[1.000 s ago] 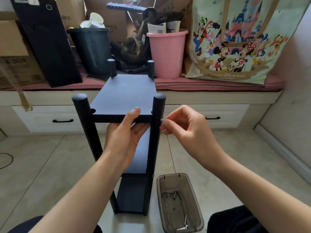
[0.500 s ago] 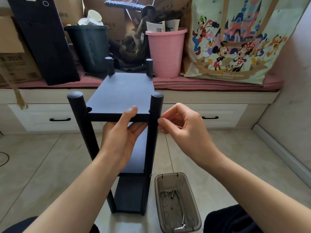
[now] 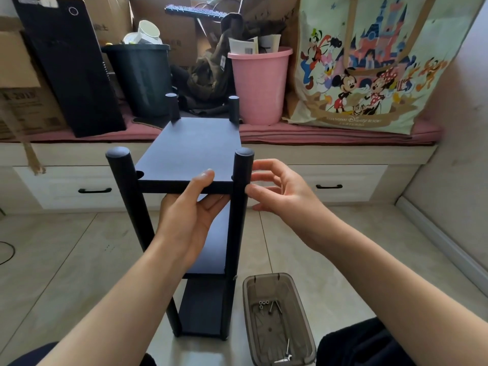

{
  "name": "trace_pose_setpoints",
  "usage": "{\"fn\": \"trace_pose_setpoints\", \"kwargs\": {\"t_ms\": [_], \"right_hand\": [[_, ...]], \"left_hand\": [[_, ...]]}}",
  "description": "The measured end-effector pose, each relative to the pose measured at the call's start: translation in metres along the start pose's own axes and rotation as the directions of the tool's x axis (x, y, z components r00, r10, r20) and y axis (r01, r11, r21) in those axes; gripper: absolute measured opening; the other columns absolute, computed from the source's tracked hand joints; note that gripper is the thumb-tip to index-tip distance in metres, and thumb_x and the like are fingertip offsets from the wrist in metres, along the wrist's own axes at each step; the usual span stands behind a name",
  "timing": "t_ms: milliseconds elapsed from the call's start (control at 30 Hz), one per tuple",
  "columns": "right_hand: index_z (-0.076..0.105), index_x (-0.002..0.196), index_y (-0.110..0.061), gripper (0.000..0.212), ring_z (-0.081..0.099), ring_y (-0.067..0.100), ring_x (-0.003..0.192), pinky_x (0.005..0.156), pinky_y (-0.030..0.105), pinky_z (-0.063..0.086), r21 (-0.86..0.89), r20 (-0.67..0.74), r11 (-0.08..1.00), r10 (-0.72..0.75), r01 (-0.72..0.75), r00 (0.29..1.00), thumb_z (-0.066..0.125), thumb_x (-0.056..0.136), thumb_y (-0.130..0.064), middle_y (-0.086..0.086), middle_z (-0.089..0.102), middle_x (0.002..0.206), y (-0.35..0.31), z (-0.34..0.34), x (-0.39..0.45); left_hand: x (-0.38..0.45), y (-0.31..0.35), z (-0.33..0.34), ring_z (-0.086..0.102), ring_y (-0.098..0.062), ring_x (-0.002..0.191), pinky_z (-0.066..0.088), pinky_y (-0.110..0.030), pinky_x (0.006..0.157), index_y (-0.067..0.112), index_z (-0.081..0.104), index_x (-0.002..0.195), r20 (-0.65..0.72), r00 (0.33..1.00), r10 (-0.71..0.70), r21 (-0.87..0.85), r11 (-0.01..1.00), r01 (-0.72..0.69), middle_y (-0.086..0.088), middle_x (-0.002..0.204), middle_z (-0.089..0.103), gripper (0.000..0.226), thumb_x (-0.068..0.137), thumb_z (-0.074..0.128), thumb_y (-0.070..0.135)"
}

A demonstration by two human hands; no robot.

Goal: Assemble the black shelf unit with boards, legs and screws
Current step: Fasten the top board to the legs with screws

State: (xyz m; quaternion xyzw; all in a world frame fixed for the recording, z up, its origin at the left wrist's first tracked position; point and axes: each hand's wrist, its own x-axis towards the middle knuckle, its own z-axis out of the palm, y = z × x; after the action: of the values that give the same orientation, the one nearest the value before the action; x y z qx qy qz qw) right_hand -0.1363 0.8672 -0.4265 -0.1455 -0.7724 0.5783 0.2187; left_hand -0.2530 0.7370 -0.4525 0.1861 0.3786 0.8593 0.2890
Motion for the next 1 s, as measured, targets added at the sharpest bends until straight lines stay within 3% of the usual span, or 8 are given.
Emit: {"fn": "trace_pose_setpoints", "kwargs": {"t_ms": [200,400,633,800,933,1000], "right_hand": [[0.041,0.144,-0.031,0.049,0.062,0.018,0.117,0.104,0.046,0.049,0.107,0.142,0.994,0.002,-0.017,0.99,0.052,0.101,-0.011,0.008,0.055,0.135,-0.001,0.003,0.006],[0.044,0.145,-0.021,0.048,0.06,0.025,0.122,0.104,0.042,0.048,0.228,0.264,0.972,-0.007,-0.055,0.965,0.052,0.1,-0.005,0.014,0.057,0.137,0.003,0.0,0.016],[0.057,0.133,-0.025,0.043,0.067,0.024,0.111,0.105,0.052,0.047,0.156,0.187,0.988,-0.036,0.006,0.982,0.064,0.093,-0.013,0.007,0.064,0.127,0.007,0.012,0.026],[0.061,0.13,-0.026,0.041,0.067,0.023,0.109,0.103,0.047,0.049,0.148,0.186,0.989,-0.056,0.028,0.981,0.068,0.092,-0.013,0.008,0.067,0.121,0.008,0.015,0.032],[0.063,0.128,-0.023,0.043,0.067,0.021,0.111,0.097,0.03,0.052,0.219,0.194,0.975,-0.092,0.049,0.977,0.071,0.087,-0.012,0.012,0.069,0.117,0.009,0.019,0.034],[0.064,0.127,-0.02,0.042,0.067,0.019,0.11,0.093,0.023,0.051,0.244,0.206,0.968,-0.11,0.058,0.972,0.071,0.087,-0.01,0.009,0.071,0.114,0.007,0.021,0.034]], "left_hand": [[0.0,0.003,-0.001,0.071,-0.035,0.109,0.058,-0.04,0.093,-0.001,0.055,0.133,0.028,0.999,-0.023,-0.013,1.0,0.024,-0.016,0.119,0.072,0.057,0.083,0.069,0.021],[0.003,0.009,-0.007,0.069,-0.036,0.112,0.058,-0.038,0.091,-0.002,0.054,0.132,0.066,0.996,-0.058,-0.002,0.998,0.059,-0.018,0.121,0.071,0.049,0.088,0.065,0.017],[0.012,0.023,-0.02,0.066,-0.038,0.118,0.058,-0.039,0.093,-0.007,0.046,0.14,0.068,0.992,-0.105,0.042,0.994,0.102,-0.025,0.133,0.063,0.058,0.09,0.062,0.018],[0.012,0.026,-0.024,0.066,-0.036,0.118,0.059,-0.037,0.09,0.002,0.054,0.125,0.089,0.987,-0.134,0.037,0.991,0.131,-0.024,0.133,0.063,0.041,0.089,0.062,0.02],[0.012,0.027,-0.025,0.064,-0.036,0.122,0.056,-0.04,0.097,0.003,0.062,0.108,0.076,0.986,-0.147,0.001,0.989,0.147,-0.028,0.139,0.056,0.024,0.089,0.065,0.018],[0.011,0.027,-0.026,0.064,-0.036,0.122,0.057,-0.04,0.095,0.005,0.065,0.101,0.035,0.99,-0.139,0.007,0.99,0.139,-0.027,0.132,0.062,0.021,0.086,0.068,0.02]]}}
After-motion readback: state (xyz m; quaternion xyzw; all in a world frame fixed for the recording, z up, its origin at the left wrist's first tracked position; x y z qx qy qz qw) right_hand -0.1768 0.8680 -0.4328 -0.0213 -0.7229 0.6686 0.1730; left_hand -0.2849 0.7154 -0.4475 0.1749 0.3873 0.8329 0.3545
